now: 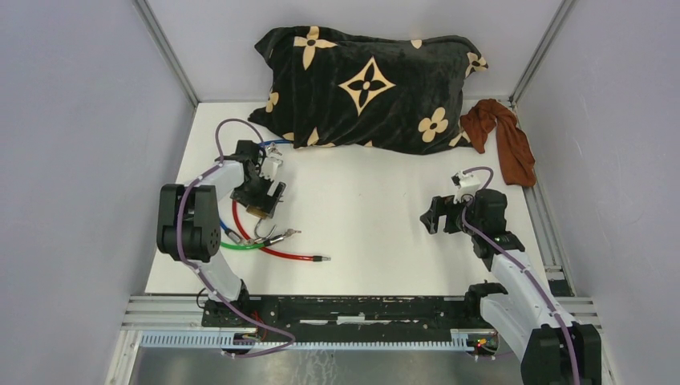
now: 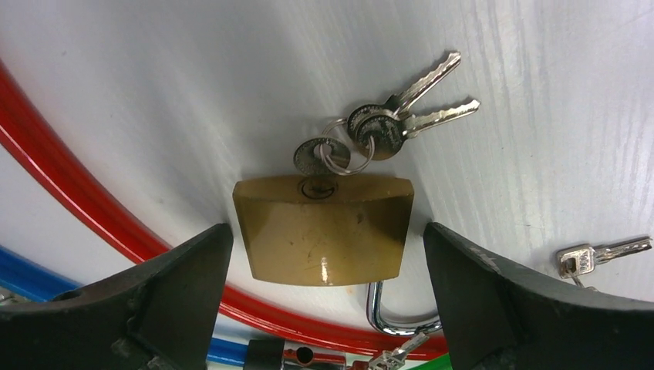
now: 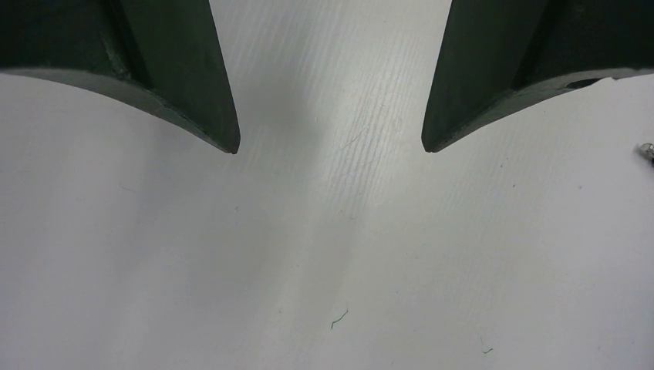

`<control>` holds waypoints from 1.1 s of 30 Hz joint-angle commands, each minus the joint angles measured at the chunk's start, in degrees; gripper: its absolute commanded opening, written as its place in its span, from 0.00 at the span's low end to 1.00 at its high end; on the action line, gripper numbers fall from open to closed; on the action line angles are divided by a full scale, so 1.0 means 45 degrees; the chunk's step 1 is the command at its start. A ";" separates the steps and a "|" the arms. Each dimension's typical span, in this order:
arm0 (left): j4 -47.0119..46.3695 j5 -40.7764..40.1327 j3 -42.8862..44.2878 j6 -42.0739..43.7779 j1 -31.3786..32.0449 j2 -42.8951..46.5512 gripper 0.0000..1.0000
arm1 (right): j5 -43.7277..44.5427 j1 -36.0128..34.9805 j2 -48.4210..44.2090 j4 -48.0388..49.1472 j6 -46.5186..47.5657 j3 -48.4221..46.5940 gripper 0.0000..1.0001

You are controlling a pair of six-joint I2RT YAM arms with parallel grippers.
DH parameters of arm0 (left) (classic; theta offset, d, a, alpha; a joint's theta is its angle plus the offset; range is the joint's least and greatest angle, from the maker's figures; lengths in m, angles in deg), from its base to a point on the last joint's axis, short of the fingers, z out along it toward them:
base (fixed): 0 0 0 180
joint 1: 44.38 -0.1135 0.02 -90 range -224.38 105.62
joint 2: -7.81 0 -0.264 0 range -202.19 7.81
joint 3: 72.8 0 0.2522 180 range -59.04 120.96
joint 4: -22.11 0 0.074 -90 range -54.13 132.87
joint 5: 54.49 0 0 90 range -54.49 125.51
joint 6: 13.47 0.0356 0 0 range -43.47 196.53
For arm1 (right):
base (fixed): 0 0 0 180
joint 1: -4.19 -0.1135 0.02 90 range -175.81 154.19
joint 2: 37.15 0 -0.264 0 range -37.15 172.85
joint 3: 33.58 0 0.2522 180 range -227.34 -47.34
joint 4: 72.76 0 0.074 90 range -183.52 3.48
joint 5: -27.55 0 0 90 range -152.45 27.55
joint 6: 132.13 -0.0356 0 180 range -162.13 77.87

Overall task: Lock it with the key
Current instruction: Pick up the lock from the center of the board.

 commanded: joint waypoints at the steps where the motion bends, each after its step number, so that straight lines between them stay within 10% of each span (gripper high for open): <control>1: -0.0385 0.0428 0.0125 0.1263 0.0027 -0.0641 0.98 | 0.0588 -0.0310 -0.0040 0.0299 0.0079 -0.0535 0.93; 6: 0.0559 0.1158 -0.0107 0.1838 0.0050 -0.0465 0.49 | 0.0815 -0.0411 -0.0211 0.0249 0.0131 -0.0660 0.93; 9: 0.0684 0.1287 -0.0327 0.2057 0.0052 -0.0215 0.04 | 0.0878 -0.0471 -0.0227 0.0181 0.0197 -0.0812 0.93; 19: 0.1374 0.0276 -0.0054 0.3539 0.3004 0.3459 0.02 | -0.0055 -0.1905 0.0390 -0.0145 0.0147 -0.2514 0.89; 33: 0.1206 -0.0625 0.1630 0.4199 0.9160 0.5927 0.02 | -0.2751 -0.5896 0.4697 0.4870 -0.4278 -0.5377 0.89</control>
